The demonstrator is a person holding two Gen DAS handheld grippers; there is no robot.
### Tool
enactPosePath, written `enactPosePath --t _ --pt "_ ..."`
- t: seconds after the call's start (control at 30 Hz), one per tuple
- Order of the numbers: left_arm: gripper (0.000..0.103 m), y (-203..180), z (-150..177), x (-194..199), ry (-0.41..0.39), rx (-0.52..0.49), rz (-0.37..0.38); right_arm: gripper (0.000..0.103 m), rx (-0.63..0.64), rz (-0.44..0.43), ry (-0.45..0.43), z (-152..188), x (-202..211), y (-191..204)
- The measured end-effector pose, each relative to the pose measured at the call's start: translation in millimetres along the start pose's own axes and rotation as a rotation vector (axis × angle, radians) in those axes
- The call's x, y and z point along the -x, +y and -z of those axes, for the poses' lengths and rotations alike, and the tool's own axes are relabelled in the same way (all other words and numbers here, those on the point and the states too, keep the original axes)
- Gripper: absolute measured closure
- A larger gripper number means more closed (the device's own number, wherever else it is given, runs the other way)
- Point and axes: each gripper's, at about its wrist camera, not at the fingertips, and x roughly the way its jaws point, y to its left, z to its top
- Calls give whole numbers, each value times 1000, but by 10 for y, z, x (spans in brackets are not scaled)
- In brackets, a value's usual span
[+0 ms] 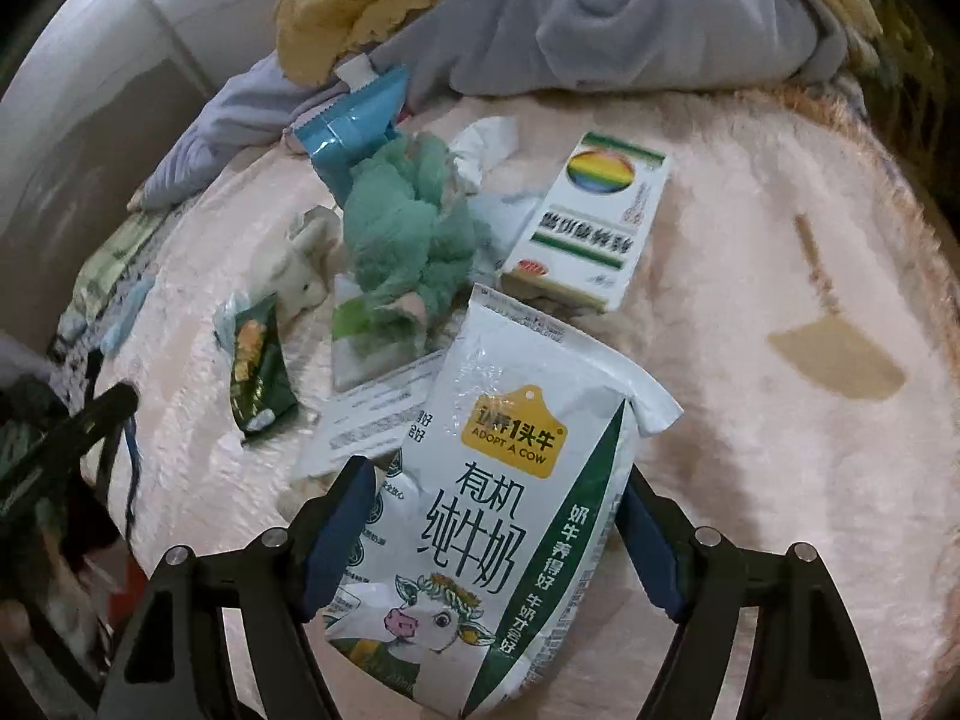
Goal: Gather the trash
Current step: 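Grasp the green snack bag with the left tool while the right tool grasps the milk bag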
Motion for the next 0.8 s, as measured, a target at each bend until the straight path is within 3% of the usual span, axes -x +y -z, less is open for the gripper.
enactPosePath --t 0.3,0.37,0.4,0.43,0.53,0.8 --pt "50 -166 -115 -654 81 13 20 30 79 87 -19 71 491 -284" --pt "59 -179 -103 -773 113 12 30 30 82 94 -4 108 468 -333" --pt "73 -188 -89 -806 127 5 33 30 81 95 3 131 441 -341" --pt "79 -199 -73 -825 137 -3 35 30 85 98 14 155 392 -349" --pt "91 -216 -33 -759 132 -11 59 30 98 117 42 224 221 -348" --pt "92 -289 26 -279 88 4 152 31 150 148 38 305 165 -280"
